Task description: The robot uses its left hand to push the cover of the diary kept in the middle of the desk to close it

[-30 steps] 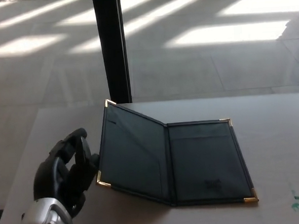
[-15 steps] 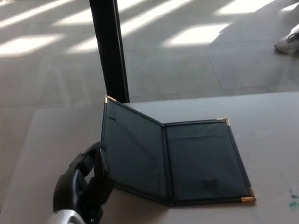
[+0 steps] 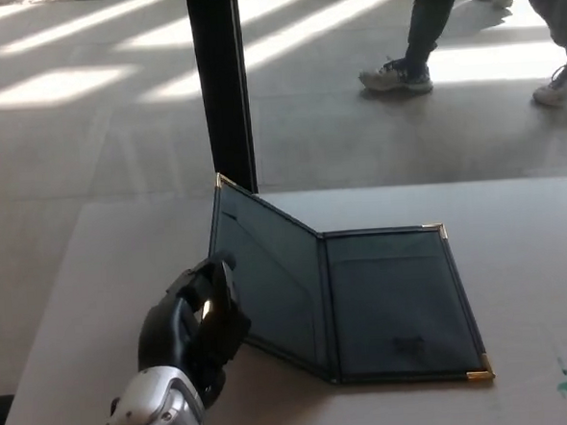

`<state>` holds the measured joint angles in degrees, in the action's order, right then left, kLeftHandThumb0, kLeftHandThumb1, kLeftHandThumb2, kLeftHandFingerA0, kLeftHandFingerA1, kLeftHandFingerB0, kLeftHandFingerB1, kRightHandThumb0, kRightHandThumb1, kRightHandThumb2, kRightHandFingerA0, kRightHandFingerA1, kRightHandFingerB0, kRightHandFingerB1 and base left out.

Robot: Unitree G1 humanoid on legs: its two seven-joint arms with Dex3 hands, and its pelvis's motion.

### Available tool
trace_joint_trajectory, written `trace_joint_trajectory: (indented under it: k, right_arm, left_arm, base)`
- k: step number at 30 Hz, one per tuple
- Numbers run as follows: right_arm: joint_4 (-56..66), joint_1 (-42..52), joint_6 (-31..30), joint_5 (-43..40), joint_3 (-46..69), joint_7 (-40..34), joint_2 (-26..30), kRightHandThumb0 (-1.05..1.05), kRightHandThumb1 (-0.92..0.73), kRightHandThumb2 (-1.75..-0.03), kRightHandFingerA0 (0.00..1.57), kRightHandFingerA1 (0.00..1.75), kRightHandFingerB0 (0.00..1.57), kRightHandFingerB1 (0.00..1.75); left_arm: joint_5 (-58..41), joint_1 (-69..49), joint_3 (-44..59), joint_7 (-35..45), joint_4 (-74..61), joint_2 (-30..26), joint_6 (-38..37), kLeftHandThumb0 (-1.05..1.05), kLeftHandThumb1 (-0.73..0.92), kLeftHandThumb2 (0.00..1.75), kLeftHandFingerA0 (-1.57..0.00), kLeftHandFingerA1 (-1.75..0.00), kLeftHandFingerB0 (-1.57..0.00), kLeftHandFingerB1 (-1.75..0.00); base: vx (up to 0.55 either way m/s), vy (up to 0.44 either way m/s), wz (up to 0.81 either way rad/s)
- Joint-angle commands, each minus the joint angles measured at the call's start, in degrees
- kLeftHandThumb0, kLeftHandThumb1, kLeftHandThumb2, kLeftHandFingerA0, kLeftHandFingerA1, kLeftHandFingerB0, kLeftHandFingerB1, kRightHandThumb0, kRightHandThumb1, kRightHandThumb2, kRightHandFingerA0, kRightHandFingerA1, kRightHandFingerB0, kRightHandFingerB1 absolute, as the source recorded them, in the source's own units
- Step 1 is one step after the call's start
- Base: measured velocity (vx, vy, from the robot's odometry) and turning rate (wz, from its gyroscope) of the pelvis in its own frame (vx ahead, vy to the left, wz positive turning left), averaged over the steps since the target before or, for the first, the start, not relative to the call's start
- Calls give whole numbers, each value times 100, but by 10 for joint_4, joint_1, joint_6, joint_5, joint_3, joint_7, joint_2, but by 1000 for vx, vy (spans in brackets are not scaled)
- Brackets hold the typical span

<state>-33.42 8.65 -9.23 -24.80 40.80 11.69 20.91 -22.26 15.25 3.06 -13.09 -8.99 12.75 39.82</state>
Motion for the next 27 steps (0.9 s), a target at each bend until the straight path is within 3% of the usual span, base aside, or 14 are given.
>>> trace_joint_trajectory:
  k: [1, 2, 3, 5, 9, 13, 14, 16, 18, 19, 20, 22, 23, 27]
  right_arm:
    - [0, 8, 2, 0, 1, -7, 9, -82, -60, -103, 92, 77, 75, 70]
    - [-6, 5, 4, 0, 1, -6, 11, -83, -83, -65, 95, 70, 77, 61]
    - [-8, 4, 2, -1, 1, -5, 11, -84, -59, -103, 92, 77, 75, 69]
    - [-14, 2, 5, -4, 3, 4, 12, -82, -83, -65, 88, 71, 75, 62]
    - [40, 30, -21, -13, 7, -2, 4, -81, -84, -67, 85, 76, 70, 67]
    - [46, 34, -23, -17, 7, 3, 3, -81, -84, -66, 88, 74, 74, 66]
    - [39, 31, -21, -14, 6, 3, 6, -79, -84, -66, 87, 73, 72, 66]
    - [32, 27, -21, -10, 2, 4, 9, -78, -87, -66, 85, 75, 72, 66]
    - [15, 15, -15, 0, -2, -7, 13, -81, -84, -65, 93, 74, 77, 65]
    - [9, 13, -13, 0, -2, -4, 15, -82, -60, -104, 90, 79, 74, 72]
    - [13, 13, -15, 0, -3, -5, 14, -80, -83, -65, 91, 74, 79, 64]
    - [13, 13, -13, 1, -5, -2, 14, -84, -60, -103, 88, 79, 74, 72]
    - [10, 12, -12, 1, -5, 0, 15, -81, -84, -63, 86, 73, 76, 63]
    - [3, 5, -30, 1, -2, -19, 18, -74, -82, -65, 88, 74, 62, 72]
  left_arm:
    - [14, 210, -56, -31, 86, 137, -56, -70, 92, 69, -32, -45, -26, -40]
    - [23, 230, -61, -30, 95, 135, -59, -69, 77, 114, -32, -57, -16, -48]
    - [30, 257, -63, -26, 108, 136, -65, -70, 92, 69, -33, -43, -29, -39]
    - [34, 281, -63, -20, 116, 139, -66, -70, 92, 69, -33, -43, -29, -39]
    - [82, 349, -118, 19, 132, 121, -71, -70, 78, 116, -33, -59, -16, -49]
    - [122, 372, -177, 52, 120, 97, -81, -73, 92, 72, -30, -49, -27, -44]
    - [134, 368, -205, 62, 107, 90, -79, -74, 77, 115, -32, -61, -25, -54]
    - [146, 359, -236, 69, 88, 79, -72, -74, 77, 115, -32, -61, -25, -54]
    - [185, 333, -336, 101, 48, 52, -96, -77, 92, 69, -35, -56, -38, -45]
    - [202, 325, -371, 111, 41, 44, -122, -69, 73, 115, -32, -64, -26, -55]
    - [209, 320, -391, 120, 36, 36, -135, -72, 75, 114, -32, -65, -27, -56]
    - [220, 316, -419, 131, 31, 27, -147, -76, 92, 70, -35, -63, -32, -50]
    - [233, 318, -449, 134, 23, 20, -143, -82, 92, 71, -39, -63, -34, -47]
    - [318, 336, -561, 123, 13, -2, -179, -77, 92, 69, -36, -68, -34, -51]
  base:
    - [0, 0, 7]
    - [-24, 9, 7]
    - [-33, 10, 8]
    - [-20, 1, 4]
    - [0, 0, 0]
    - [0, 0, 0]
    - [0, 0, 0]
    - [0, 0, 0]
    - [0, 0, 0]
    - [0, 0, 0]
    - [0, 0, 0]
    - [0, 0, 0]
    - [0, 0, 0]
    - [0, 0, 0]
